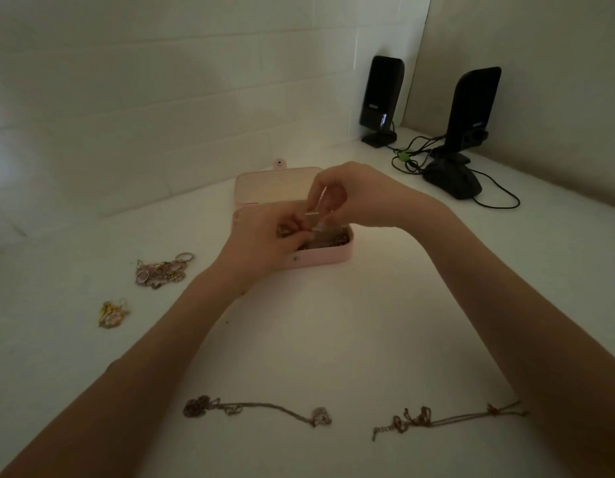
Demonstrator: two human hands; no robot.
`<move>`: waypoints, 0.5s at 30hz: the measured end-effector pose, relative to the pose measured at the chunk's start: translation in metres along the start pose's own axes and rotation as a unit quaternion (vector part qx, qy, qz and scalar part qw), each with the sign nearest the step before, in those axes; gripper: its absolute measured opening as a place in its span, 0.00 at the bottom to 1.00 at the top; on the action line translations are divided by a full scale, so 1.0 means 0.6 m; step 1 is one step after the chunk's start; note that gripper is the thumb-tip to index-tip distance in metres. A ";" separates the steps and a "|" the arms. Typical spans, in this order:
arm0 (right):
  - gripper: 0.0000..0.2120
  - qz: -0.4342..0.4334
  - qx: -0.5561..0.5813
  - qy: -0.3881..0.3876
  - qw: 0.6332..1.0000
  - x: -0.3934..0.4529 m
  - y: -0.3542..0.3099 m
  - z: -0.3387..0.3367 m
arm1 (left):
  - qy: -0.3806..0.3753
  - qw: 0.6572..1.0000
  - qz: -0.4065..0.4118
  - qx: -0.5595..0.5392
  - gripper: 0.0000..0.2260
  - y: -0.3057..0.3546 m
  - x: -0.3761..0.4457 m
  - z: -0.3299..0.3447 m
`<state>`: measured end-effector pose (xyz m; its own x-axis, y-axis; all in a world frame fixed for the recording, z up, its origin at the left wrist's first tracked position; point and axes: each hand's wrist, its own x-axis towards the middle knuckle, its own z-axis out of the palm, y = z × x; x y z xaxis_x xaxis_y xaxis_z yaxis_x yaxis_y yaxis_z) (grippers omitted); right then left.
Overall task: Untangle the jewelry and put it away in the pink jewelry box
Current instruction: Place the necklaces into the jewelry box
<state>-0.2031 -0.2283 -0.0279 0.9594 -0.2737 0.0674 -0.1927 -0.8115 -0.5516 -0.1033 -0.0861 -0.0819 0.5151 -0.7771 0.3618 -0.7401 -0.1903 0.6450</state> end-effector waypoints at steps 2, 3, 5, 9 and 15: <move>0.12 0.010 -0.024 -0.007 1.000 0.002 0.006 0.006 | -0.018 0.996 0.037 0.081 0.03 -0.005 0.002 0.004; 0.11 0.015 -0.033 -0.013 0.999 0.002 0.010 0.007 | -0.022 0.994 0.044 0.096 0.03 -0.005 0.002 0.003; 0.11 0.023 -0.052 -0.032 0.998 0.002 0.015 0.007 | -0.025 0.993 0.053 0.101 0.03 -0.005 0.003 0.000; 0.11 0.030 -0.091 -0.038 0.995 0.005 0.021 0.010 | -0.029 0.992 0.065 0.104 0.03 -0.002 0.003 -0.002; 0.10 0.013 -0.130 -0.033 0.991 0.009 0.026 0.014 | -0.034 0.991 0.072 0.110 0.03 -0.003 0.002 -0.006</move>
<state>-0.1993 -0.2381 -0.0431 0.9631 -0.2690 -0.0033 -0.2560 -0.9125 -0.3190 -0.0999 -0.0849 -0.0801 0.3714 -0.8434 0.3882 -0.8845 -0.1941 0.4243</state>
